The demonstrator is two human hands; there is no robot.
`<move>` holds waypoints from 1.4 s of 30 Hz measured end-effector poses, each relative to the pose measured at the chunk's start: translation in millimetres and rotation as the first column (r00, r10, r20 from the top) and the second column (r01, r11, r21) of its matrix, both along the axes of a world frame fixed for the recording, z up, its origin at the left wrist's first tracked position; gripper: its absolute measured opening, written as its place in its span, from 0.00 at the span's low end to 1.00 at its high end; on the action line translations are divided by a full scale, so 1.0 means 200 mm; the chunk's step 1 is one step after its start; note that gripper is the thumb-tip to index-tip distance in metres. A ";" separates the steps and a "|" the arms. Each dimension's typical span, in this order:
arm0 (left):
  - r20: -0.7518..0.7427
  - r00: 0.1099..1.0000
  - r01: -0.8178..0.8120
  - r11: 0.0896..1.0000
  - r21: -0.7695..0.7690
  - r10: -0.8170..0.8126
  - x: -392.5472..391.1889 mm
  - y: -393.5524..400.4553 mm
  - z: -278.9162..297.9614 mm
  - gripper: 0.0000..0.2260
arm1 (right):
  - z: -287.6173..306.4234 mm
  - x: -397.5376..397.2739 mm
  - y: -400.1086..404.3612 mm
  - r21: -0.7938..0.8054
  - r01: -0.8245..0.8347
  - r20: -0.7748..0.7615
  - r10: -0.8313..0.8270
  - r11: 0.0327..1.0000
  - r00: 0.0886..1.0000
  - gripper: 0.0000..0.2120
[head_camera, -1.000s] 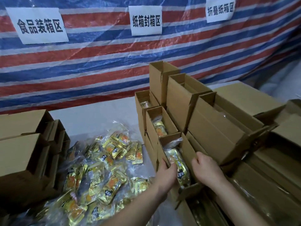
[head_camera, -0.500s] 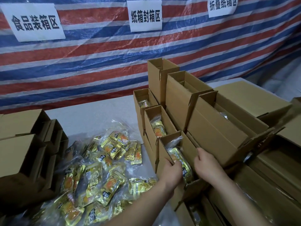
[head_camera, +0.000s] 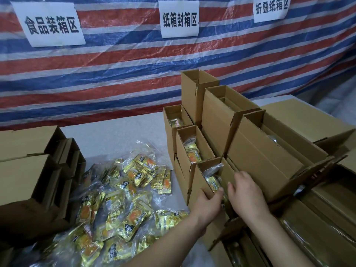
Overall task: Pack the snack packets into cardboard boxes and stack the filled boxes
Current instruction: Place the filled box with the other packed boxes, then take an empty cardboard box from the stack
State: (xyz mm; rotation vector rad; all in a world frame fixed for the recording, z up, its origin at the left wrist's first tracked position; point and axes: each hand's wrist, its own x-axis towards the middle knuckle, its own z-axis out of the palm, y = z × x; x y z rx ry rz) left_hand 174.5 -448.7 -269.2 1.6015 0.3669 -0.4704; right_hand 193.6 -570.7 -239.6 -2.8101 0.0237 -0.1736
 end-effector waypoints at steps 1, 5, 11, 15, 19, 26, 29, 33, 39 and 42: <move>0.000 1.000 0.005 1.000 -0.010 -0.005 -0.01 0.03 0.01 0.32 | 0.01 -0.01 0.01 0.009 -0.010 0.004 0.010 1.000 1.000 0.13; 0.088 0.996 -0.023 1.000 0.013 0.022 -0.06 0.24 0.09 0.35 | 0.09 0.00 0.06 0.022 -0.053 0.044 0.052 0.998 0.998 0.12; 0.205 0.978 -0.066 0.977 0.204 0.024 -0.25 0.81 0.10 0.13 | 0.17 0.01 0.34 0.187 -0.152 0.020 0.151 0.971 0.988 0.21; 0.207 0.970 -0.202 0.903 0.378 0.130 -0.42 1.16 0.00 0.13 | 0.07 -0.01 0.62 0.231 -0.234 -0.068 0.256 0.944 0.964 0.25; 0.244 0.956 -0.272 0.799 0.536 0.161 -0.56 1.40 -0.07 0.17 | -0.06 -0.05 0.90 0.301 -0.358 -0.186 0.423 0.884 0.887 0.29; 0.403 0.915 -0.373 0.461 0.805 0.036 -0.64 1.68 -0.05 0.22 | -0.14 -0.13 1.24 0.297 -0.565 -0.258 0.635 0.770 0.728 0.34; 0.320 0.947 -0.318 0.223 0.921 0.028 -0.58 1.85 -0.03 0.29 | -0.12 -0.14 1.36 0.278 -0.632 -0.233 0.689 0.724 0.687 0.34; 0.098 0.992 -0.106 0.108 0.988 0.083 -0.44 2.08 -0.04 0.40 | -0.09 -0.11 1.52 0.185 -0.706 -0.213 0.729 0.684 0.651 0.36; 0.026 0.995 -0.031 0.050 0.998 0.096 -0.22 2.25 -0.08 0.45 | -0.08 -0.06 1.68 0.054 -0.771 -0.247 0.757 0.634 0.605 0.42; 0.008 0.994 -0.016 0.069 0.997 0.105 -0.17 2.28 -0.11 0.45 | -0.07 -0.02 1.75 0.034 -0.779 -0.272 0.756 0.626 0.595 0.43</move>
